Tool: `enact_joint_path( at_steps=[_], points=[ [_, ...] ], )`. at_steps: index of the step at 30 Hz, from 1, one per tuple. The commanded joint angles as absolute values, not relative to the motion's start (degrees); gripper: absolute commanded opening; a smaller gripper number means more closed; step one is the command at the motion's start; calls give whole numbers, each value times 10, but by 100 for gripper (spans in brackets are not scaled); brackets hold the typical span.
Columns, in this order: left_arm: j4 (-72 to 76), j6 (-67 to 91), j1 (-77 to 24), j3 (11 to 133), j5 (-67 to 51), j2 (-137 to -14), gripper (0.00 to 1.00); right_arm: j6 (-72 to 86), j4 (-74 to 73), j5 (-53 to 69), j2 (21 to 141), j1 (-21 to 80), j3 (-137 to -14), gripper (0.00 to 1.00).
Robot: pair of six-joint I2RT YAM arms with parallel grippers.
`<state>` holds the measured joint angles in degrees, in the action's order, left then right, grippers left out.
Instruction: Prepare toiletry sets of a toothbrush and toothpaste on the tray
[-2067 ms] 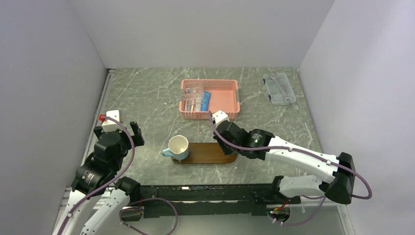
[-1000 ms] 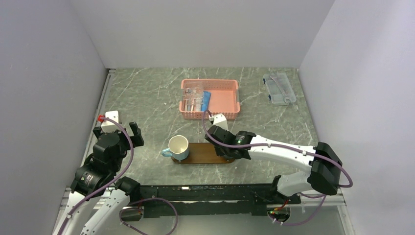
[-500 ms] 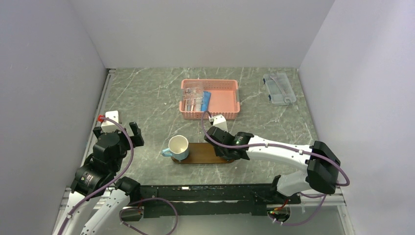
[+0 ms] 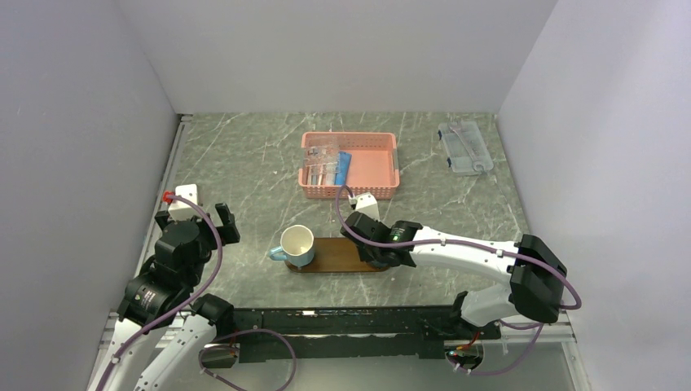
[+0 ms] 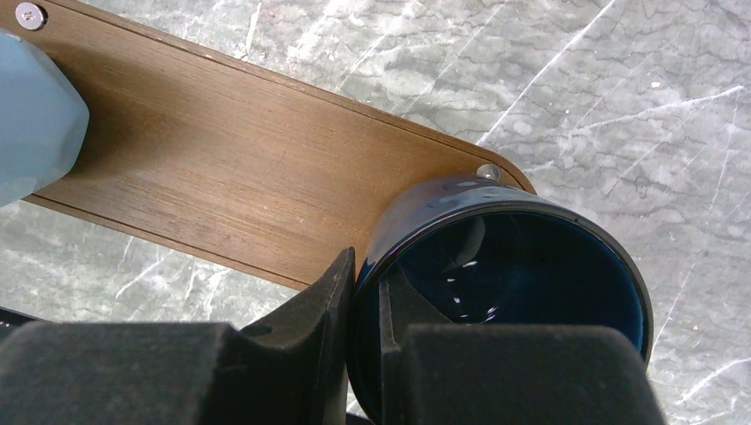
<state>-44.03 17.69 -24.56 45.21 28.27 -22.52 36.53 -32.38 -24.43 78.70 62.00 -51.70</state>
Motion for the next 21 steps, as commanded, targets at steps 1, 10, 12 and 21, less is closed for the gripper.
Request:
enact_joint_path(
  at_steps=[1,10,12,21],
  points=[
    [-428,176,-242,454,281,-222,99,370,-297,-254,782,618,-520,0],
    [-428,177,-242,453,283,-220,99,373,-311,-264,777,618,-527,28],
    [-427,176,-243,453,282,-220,99,374,-314,-269,773,618,-529,32],
    [-428,177,-243,454,283,-223,99,362,-351,-290,741,618,-562,42]
  ],
)
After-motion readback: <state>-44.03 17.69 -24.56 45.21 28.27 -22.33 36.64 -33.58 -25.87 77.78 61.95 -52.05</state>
